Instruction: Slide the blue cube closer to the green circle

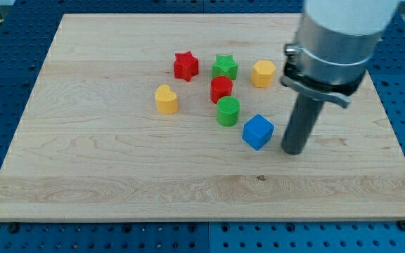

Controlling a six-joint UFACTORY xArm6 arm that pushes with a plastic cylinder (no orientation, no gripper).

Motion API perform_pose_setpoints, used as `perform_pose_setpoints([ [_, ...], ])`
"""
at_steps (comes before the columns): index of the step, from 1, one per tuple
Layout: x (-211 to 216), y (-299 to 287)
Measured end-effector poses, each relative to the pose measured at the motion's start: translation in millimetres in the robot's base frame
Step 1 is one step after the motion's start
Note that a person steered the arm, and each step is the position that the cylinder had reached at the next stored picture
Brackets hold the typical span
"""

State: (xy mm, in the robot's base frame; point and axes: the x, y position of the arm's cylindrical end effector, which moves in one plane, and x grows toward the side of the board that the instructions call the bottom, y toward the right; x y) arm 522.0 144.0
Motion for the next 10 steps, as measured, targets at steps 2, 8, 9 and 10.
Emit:
perform_pose_setpoints([
  [2,-51.7,-9.9],
  [8,-11.1,-40.7],
  [9,2.5,-41.5],
  [10,2.5,-49.4],
])
